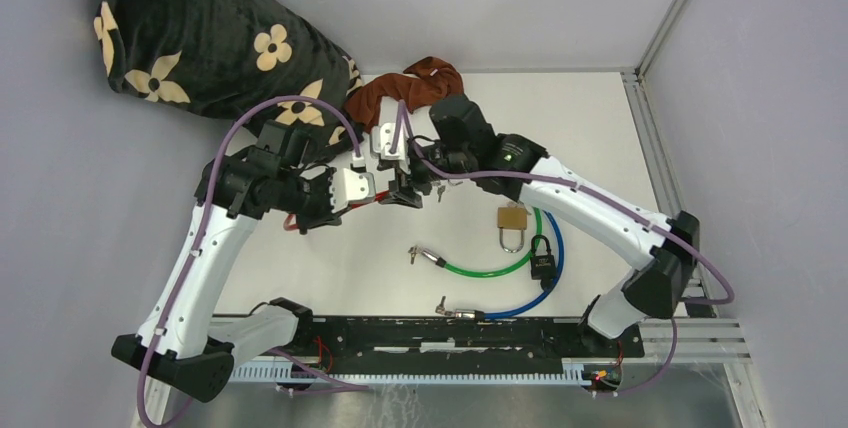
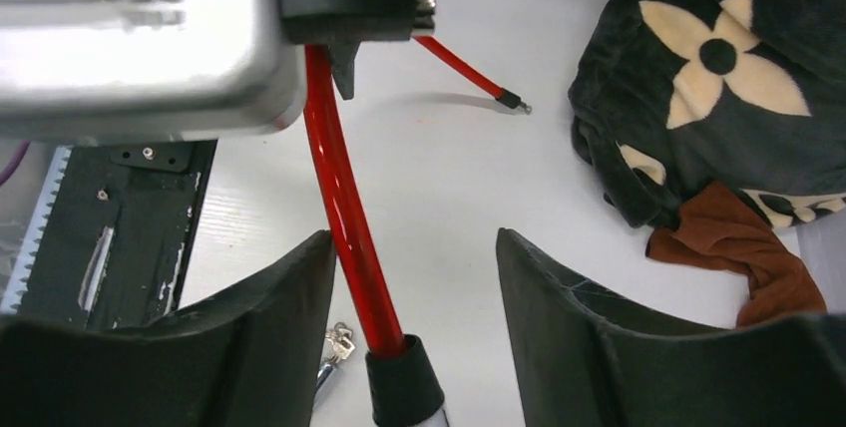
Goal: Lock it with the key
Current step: Lock the lock.
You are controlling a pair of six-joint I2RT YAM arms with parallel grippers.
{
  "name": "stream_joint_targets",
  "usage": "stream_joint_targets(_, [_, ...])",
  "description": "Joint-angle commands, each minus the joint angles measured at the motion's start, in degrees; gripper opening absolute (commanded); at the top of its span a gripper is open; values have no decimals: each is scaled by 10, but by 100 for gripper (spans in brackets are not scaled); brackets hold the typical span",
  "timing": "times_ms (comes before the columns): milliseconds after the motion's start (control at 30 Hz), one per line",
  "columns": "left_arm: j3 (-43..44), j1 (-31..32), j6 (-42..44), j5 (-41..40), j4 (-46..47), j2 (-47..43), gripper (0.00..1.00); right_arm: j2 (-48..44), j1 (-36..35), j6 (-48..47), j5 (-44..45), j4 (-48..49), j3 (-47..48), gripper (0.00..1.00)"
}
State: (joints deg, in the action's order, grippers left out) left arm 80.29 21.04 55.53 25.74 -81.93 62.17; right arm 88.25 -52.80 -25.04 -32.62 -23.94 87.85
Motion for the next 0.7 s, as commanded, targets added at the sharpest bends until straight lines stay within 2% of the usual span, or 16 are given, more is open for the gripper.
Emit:
stream_joint_targets(0, [3,3,25,33,32,-9,2,51,-7,-25,-9,-46,67,59])
stream_joint_targets(100, [1,2,19,51,40,-15,2,63,-7,-28,-5,-53,64,37])
stream_joint_targets(167, [-5,3,13,71,52,-24,2,59,-7,-26,-2,-49,52,16])
stream_joint_targets(233, [-12,2,-5,92,67,-33,2,46,-6,-22,0,-37,29,1])
stream_joint_targets(333, [-13,2,-21,126,72,-39,2,20,-5,-16,-1,-14,-8,0])
stream_joint_targets(467, [-14,2,-68,164,88,-41,2,-22,10,15,-57,26,-56,0])
stream_joint_targets(500, [-19,2,-90,173,99,-44,5,-39,14,35,-71,52,-75,0])
stream_joint_targets(567, [-36,2,-128,191,128,-57,19,-79,21,79,-84,117,-125,0])
stream_joint_targets(667, [-99,2,-157,204,195,-100,31,-148,30,149,-90,226,-215,0])
